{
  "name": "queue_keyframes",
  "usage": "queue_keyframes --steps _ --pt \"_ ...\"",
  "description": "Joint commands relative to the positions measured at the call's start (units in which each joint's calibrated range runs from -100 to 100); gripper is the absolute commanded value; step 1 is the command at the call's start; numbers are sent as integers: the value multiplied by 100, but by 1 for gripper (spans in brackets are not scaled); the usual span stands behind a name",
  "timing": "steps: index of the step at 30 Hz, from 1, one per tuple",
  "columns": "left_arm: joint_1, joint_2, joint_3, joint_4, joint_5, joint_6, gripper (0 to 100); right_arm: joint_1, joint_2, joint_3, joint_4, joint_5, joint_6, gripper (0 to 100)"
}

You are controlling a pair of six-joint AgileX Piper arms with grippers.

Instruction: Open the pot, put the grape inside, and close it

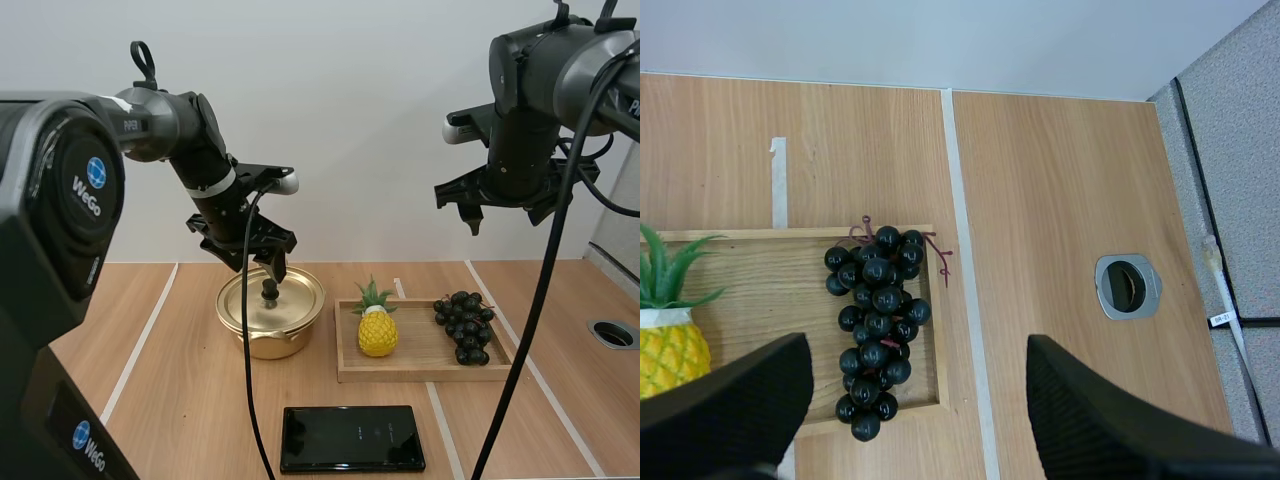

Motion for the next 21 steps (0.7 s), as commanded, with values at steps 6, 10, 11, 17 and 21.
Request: queue_keyframes --steps 6,10,11,17,21 --pt "-19 3 301 -114 -908 159 100 -23 -79 5 -57 0 10 100" --pt "-19 3 429 -198 -1418 304 100 -23 -79 5 -57 0 10 100" --pt "-19 3 472 -263 -1538 358 100 -23 -79 5 -57 0 10 100" --pt "-19 3 561 -921 -1737 688 100 -23 -79 5 -57 0 10 100" --pt "-19 3 561 -997 -2022 654 100 -23 -79 5 -57 0 10 100"
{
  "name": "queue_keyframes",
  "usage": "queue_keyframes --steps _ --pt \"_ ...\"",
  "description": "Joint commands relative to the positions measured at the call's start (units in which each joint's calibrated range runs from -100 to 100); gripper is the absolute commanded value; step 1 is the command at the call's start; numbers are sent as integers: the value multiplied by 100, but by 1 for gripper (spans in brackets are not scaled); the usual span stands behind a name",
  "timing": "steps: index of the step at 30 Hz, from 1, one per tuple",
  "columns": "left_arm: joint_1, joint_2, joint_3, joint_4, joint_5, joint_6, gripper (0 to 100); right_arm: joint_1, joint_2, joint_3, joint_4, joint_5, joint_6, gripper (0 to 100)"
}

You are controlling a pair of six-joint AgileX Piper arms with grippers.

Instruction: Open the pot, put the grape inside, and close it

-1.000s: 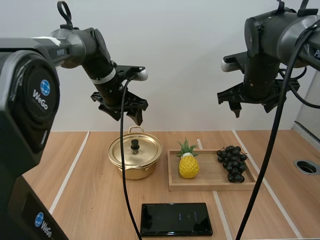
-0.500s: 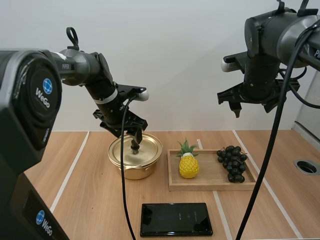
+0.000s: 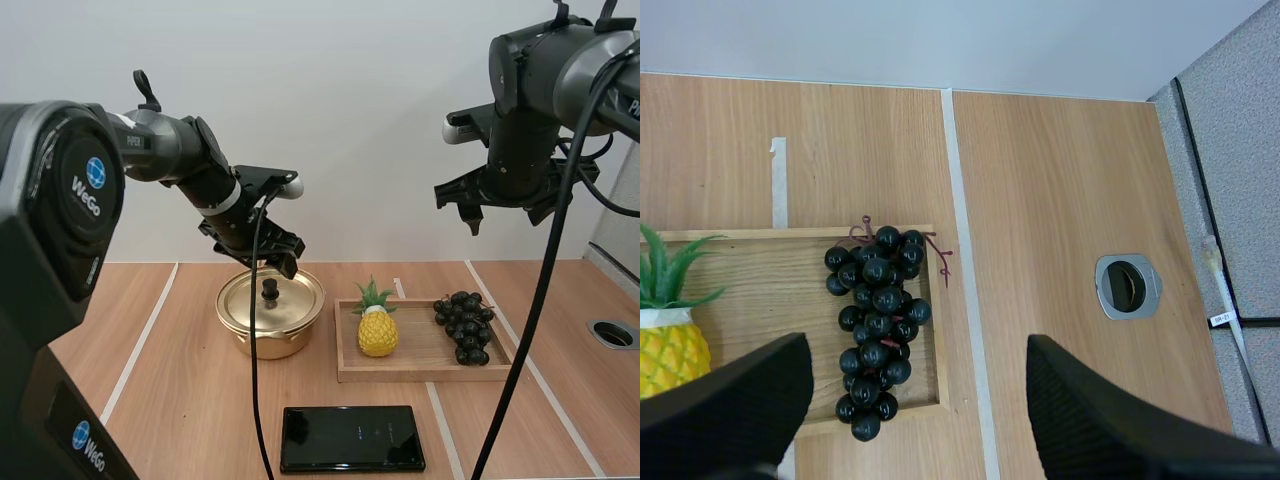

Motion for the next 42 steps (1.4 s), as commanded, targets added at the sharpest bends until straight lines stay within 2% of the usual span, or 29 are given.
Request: queue_keyframes --steps 1,10,30,38,39,41,42 --pt "-19 3 28 -156 -305 16 100 -23 -79 5 -57 0 10 100" --pt "-19 77 28 -156 -607 16 100 -23 -79 5 -57 0 10 100" --pt "-19 753 28 66 -467 -161 100 -23 -79 5 -47 0 10 100" --pt "-19 754 28 66 -244 -15 100 -23 -79 5 -47 0 10 100" --pt "-19 754 28 66 -185 -15 91 -23 -79 5 -47 0 10 100" --pt "-19 754 28 66 -96 -54 41 -23 -79 5 -47 0 10 100" --pt "-19 754 28 66 -59 -131 20 -23 -79 5 -47 0 10 100"
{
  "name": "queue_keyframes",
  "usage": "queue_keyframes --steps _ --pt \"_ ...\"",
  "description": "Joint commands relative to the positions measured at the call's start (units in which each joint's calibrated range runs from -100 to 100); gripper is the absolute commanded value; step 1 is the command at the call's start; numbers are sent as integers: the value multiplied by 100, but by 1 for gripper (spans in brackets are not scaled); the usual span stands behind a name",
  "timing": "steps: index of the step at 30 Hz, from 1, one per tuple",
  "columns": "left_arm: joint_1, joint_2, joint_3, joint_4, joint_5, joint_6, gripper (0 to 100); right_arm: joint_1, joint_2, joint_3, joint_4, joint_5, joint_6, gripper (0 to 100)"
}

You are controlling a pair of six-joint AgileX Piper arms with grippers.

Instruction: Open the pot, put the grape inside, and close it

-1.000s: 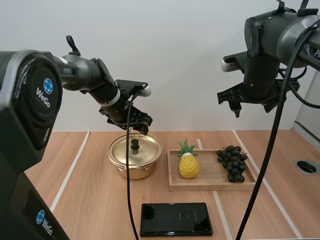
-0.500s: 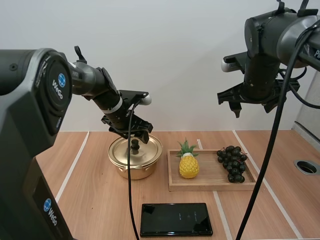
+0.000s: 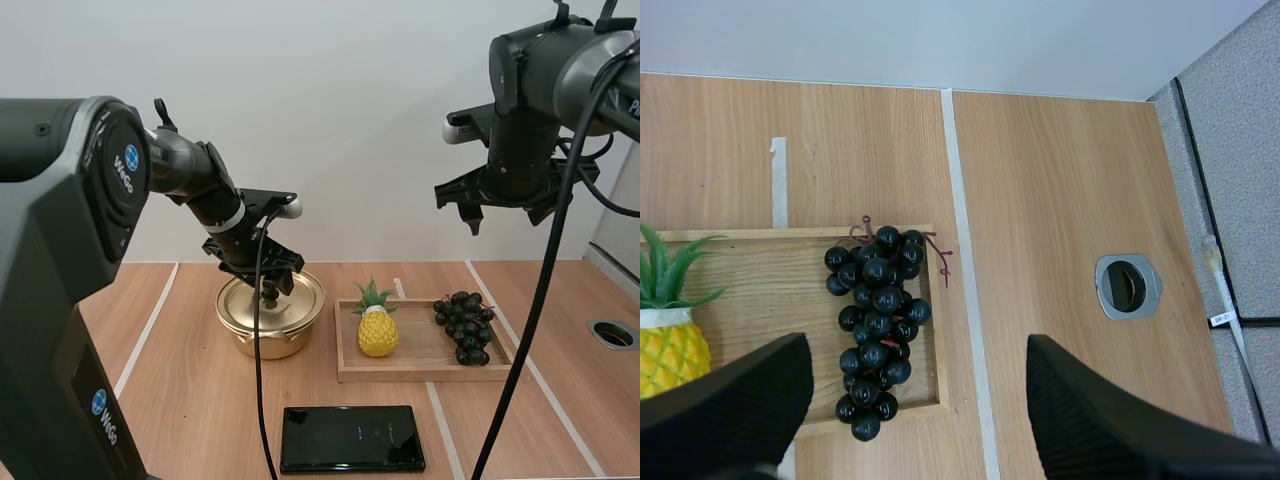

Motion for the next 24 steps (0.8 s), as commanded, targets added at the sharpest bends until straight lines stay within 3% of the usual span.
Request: queue_keyframes --steps 1,13,24 --pt "-19 -8 28 -9 203 -110 0 -23 -79 5 -47 0 10 100" --pt "-19 -49 -162 -9 449 -182 2 -23 -79 5 -47 0 10 100" --pt "-19 -835 -514 -9 391 -241 2 -23 -79 5 -47 0 10 100"
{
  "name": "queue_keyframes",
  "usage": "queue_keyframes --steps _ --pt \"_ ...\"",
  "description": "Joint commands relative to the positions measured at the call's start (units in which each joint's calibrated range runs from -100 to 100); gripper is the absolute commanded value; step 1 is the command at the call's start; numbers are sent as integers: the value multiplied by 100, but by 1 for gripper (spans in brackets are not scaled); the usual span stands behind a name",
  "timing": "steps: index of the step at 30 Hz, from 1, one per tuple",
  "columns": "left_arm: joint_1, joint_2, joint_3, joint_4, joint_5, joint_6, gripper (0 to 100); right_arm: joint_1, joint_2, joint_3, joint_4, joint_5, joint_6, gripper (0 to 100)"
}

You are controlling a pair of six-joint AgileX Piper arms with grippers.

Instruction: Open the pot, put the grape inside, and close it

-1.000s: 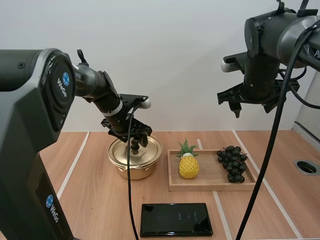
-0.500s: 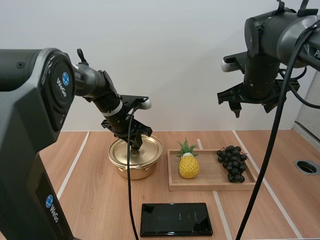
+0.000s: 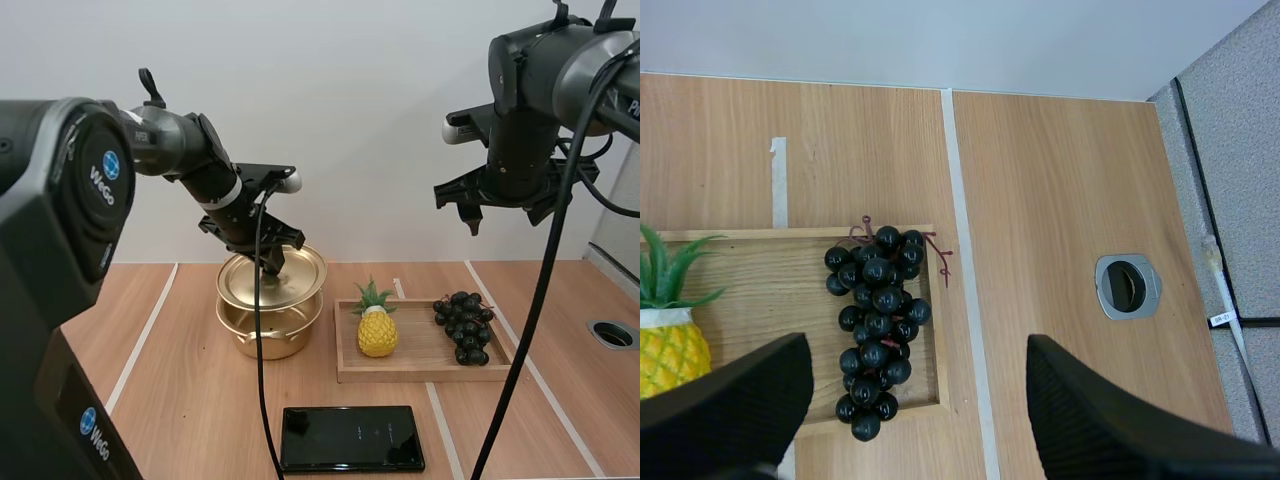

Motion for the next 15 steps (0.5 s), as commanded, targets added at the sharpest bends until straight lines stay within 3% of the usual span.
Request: queue_keyframes --steps 1,11,15 --pt "-19 -327 -154 -23 34 -35 2 -23 -79 5 -47 0 10 100" --pt "-4 -1454 -737 -11 -433 -71 2 -23 -79 5 0 0 10 100" --pt "-4 -1837 -1113 415 -679 -559 2 -23 -79 5 0 0 10 100"
